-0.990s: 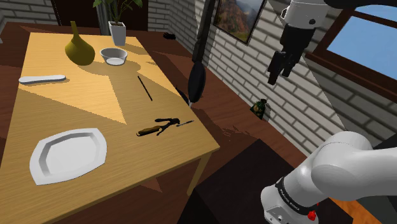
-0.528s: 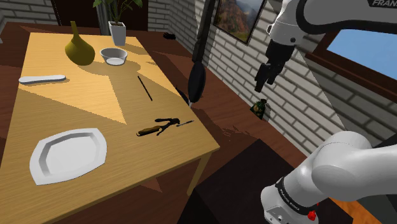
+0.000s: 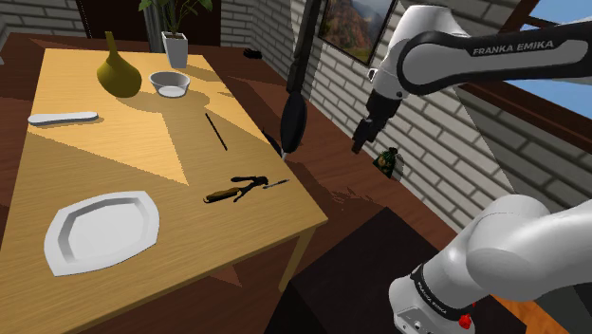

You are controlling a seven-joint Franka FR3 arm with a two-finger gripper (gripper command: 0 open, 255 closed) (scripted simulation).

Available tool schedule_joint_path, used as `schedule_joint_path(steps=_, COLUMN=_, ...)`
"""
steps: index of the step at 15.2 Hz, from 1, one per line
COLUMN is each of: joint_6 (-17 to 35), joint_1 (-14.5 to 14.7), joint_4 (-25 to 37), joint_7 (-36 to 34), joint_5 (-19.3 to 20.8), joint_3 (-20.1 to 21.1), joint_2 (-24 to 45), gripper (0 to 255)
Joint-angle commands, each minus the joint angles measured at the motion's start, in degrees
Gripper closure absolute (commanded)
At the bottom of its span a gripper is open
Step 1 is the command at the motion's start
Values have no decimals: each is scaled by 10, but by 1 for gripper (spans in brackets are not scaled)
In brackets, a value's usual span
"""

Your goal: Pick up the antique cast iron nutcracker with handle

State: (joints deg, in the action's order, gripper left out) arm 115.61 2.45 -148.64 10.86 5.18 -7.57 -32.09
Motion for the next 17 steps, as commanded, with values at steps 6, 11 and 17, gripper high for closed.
schedule_joint_path(steps=6, joint_6=175, joint_1=34, joint_4=0, joint_7=90, joint_5=-50, joint_3=-46, joint_2=145, gripper=0)
schedule_joint_path(steps=11, joint_6=276, joint_1=69, joint_4=29, joint_7=190, joint_5=-139, joint_3=-71, joint_2=263, gripper=0)
schedule_joint_path(steps=17, joint_6=349, joint_1=81, joint_4=101, joint_7=353, joint_5=-308, joint_3=-54, joint_2=411, gripper=0)
